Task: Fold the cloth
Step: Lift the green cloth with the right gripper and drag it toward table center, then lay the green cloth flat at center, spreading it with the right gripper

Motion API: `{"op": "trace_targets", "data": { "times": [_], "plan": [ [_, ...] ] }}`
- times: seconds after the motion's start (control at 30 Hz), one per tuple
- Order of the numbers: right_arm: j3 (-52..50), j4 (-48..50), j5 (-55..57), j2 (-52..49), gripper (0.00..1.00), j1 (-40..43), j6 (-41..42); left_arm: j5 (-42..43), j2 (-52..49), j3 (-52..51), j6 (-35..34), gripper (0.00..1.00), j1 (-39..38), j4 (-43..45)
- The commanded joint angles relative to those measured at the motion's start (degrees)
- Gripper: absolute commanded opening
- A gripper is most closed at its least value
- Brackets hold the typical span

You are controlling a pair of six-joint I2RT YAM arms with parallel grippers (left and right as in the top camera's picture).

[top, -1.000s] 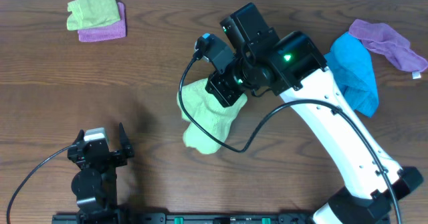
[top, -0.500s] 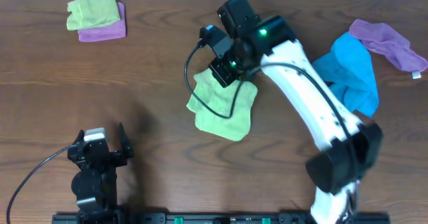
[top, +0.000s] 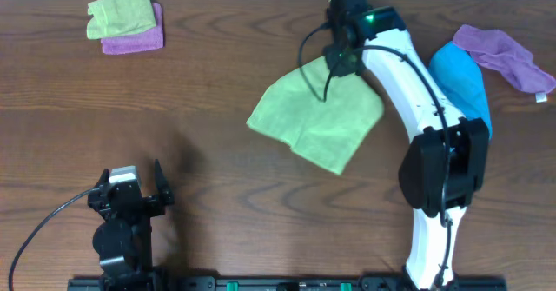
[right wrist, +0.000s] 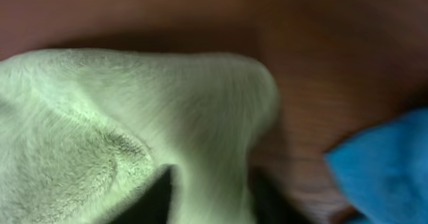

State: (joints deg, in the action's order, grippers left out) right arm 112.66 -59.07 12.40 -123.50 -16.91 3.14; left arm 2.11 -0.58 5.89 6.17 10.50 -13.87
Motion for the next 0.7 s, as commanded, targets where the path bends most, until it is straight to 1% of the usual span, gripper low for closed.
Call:
{"op": "trace_targets", "data": {
  "times": [0.0, 0.07, 0.23, 0.4, 0.43, 0.5, 0.53, 0.6, 0.63, 0.67],
  "plan": [
    [0.2, 0.6, 8.8, -0.3, 0.99, 0.5, 5.6, -0.8, 0.4, -1.5, -0.2, 0.96, 0.4, -0.6],
    [0.2, -0.7, 8.8, -0.3, 0.99, 0.5, 4.2, -0.8, 0.3, -1.5, -0.2, 0.95, 0.4, -0.6],
    [0.2, -6.4, 7.8, -0.3, 0.99, -0.7, 4.0, -0.8, 0.4, -1.5, -0.2, 0.96, 0.4, -0.6],
    [0.2, -9.7, -5.1, -0.3, 0.99, -2.9, 0.0, -0.8, 0.3, -1.5, -0.2, 0.95, 0.4, -0.6],
    [0.2, -9.8, -7.5, -0.3, 0.96, -3.6, -1.0, -0.8, 0.4, -1.5, -0.2, 0.96, 0.4, -0.6],
    [0.2, -9.5, -10.5, -0.4, 0.87, -4.9, -2.3, -0.8, 0.3, -1.5, -0.2, 0.95, 0.4, -0.6],
    [0.1, -9.2, -11.3, -0.4, 0.79, -5.6, -2.6, -0.8, 0.3, -1.5, -0.2, 0.95, 0.4, -0.6],
    [-0.1, -8.4, -12.2, -0.4, 0.56, -7.2, -3.0, -0.8, 0.3, -1.5, -0.2, 0.96, 0.4, -0.6],
    [-0.6, -7.5, -12.7, -0.4, 0.53, -8.0, -3.5, -0.8, 0.4, -1.5, -0.2, 0.95, 0.4, -0.6],
    [-1.2, -6.4, -13.3, -0.4, 0.51, -8.7, -3.8, -0.8, 0.3, -1.5, -0.2, 0.95, 0.4, -0.6]
  ]
}}
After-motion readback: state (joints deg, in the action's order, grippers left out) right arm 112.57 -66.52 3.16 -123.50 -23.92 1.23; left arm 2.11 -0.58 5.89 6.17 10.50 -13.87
